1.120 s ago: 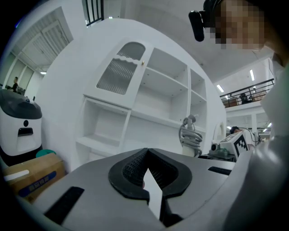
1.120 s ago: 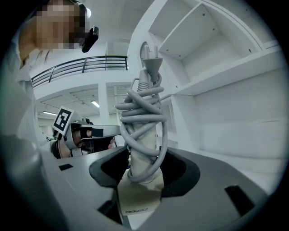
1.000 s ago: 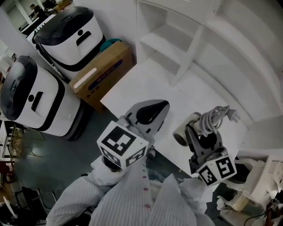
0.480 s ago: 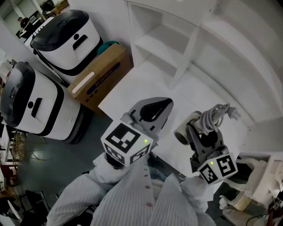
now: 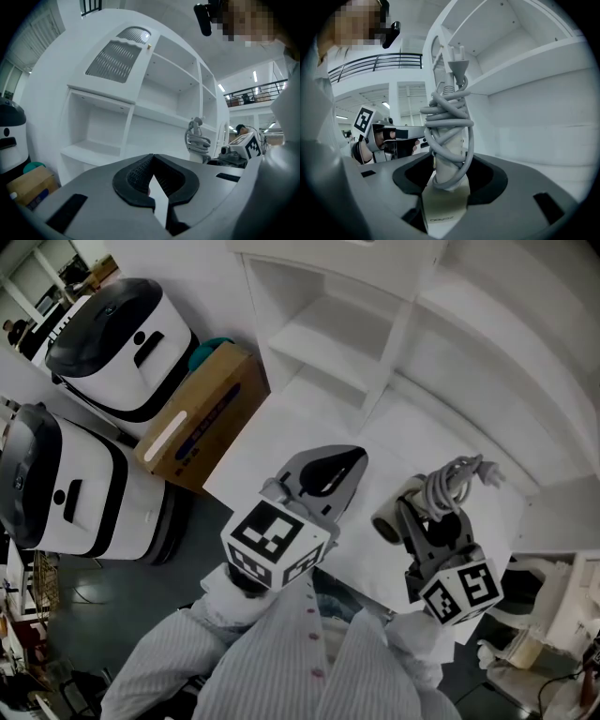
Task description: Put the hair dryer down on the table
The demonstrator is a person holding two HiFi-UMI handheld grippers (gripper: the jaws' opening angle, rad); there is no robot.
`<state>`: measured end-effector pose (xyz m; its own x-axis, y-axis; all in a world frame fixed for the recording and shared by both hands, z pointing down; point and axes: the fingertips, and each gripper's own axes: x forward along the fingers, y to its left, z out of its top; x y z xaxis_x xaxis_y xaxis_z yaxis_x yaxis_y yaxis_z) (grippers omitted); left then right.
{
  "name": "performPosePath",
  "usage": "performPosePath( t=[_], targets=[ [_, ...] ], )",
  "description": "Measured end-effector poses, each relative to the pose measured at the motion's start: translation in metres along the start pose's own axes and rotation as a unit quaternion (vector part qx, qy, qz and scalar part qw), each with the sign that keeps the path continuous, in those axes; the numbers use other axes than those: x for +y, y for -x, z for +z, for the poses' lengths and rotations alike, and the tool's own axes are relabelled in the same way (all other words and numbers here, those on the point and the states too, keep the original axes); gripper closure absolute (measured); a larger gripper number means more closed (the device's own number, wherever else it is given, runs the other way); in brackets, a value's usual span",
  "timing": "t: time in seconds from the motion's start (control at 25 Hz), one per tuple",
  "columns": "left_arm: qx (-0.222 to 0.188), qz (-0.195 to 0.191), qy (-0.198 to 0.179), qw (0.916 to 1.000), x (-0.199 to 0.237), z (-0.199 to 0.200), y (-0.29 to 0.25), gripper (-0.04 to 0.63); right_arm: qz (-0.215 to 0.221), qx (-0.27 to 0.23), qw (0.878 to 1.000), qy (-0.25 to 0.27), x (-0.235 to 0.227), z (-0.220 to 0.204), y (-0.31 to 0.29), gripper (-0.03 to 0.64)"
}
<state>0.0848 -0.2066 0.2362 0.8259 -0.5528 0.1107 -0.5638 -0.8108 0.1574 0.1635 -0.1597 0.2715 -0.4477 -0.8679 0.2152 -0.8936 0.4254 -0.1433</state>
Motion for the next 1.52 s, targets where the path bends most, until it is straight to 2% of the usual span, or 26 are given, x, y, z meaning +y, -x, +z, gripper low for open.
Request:
performPosePath(
  t=[0.32,0.64,0.96,1.16,1.52],
  targets=[
    [0.019,0.0,0.004,0.9998,0.016,-0.013,-0.017,0.586,-0.004,0.015,1.0,0.0,-0.016,-0.005,-0.017,0.422],
    [0.048,0.011,0.024,0.9985,0.041,-0.042,-0.028,0.586,0.007,0.074,0.996,0.039,-0.03,-0.031,-0.044,0.422],
    [0.083,0.021,0.042,0.9954,0.063,-0.084,-0.038,0.586,-0.001,0.166,0.982,0.089,-0.046,-0.085,-0.074,0.422],
    [0.108,0.028,0.063,0.9918,0.078,-0.117,-0.046,0.586,0.002,0.208,0.973,0.099,-0.057,-0.12,-0.093,0.422],
    [0.178,0.023,0.044,0.9828,0.09,-0.179,-0.072,0.586,-0.009,0.256,0.96,0.108,-0.088,-0.169,-0.12,0.422]
  ],
)
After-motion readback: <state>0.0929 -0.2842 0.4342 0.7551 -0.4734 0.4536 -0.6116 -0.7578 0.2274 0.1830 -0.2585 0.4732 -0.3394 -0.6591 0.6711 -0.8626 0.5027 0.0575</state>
